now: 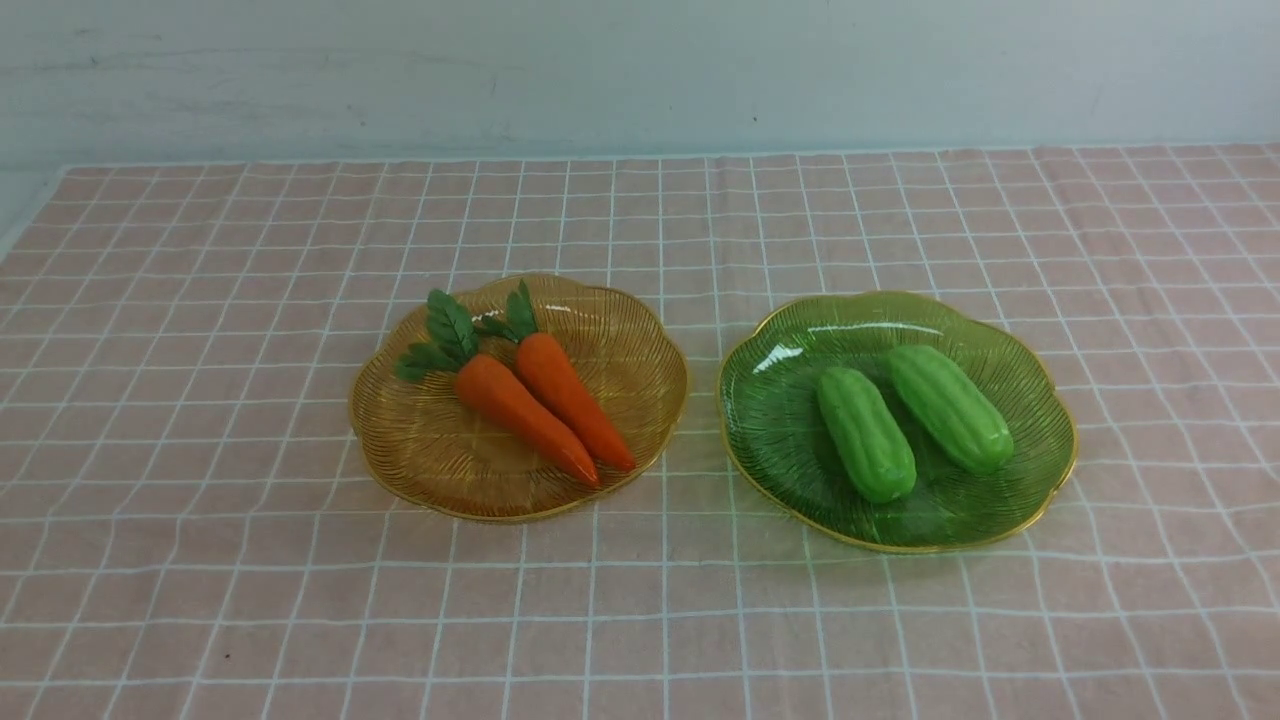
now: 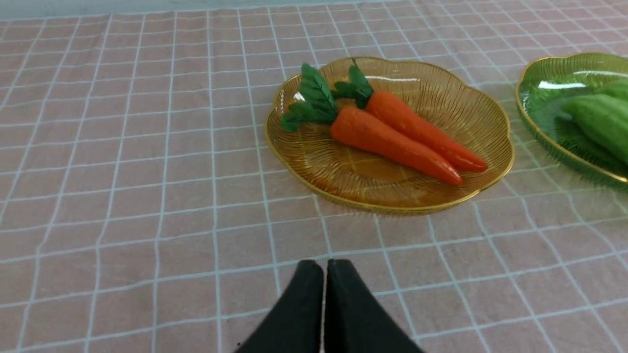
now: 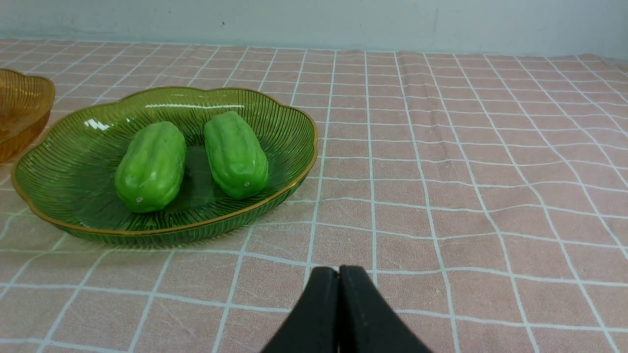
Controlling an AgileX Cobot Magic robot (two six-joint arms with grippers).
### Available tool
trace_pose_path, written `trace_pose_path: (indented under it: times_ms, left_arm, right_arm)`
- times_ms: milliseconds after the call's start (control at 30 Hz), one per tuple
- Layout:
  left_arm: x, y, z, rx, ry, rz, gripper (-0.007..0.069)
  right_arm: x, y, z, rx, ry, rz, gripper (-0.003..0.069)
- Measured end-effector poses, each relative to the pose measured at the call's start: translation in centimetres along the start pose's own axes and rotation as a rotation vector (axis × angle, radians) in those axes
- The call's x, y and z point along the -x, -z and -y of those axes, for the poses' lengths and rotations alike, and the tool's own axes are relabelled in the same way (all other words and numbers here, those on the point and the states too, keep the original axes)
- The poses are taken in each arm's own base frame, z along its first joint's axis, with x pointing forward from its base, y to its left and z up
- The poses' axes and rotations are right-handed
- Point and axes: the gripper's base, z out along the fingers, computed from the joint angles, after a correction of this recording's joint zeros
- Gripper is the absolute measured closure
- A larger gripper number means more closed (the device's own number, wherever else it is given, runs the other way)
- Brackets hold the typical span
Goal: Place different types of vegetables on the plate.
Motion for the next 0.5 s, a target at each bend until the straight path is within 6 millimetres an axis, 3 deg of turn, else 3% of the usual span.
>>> trace_pose_path:
  times_ms: [367, 500]
  left_arm:
    - [-7.8, -0.7, -1.1, 0.093, -0.008, 0.07, 0.0628]
    - [-9.2, -1.4, -1.2, 0.106, -0.001, 0.037, 0.0628]
  right_arm:
    - [0.0, 0.0, 0.0, 0.0, 0.0, 0.0, 0.0674]
    - [0.0, 0.0, 0.0, 0.0, -0.001, -0.001, 0.0674]
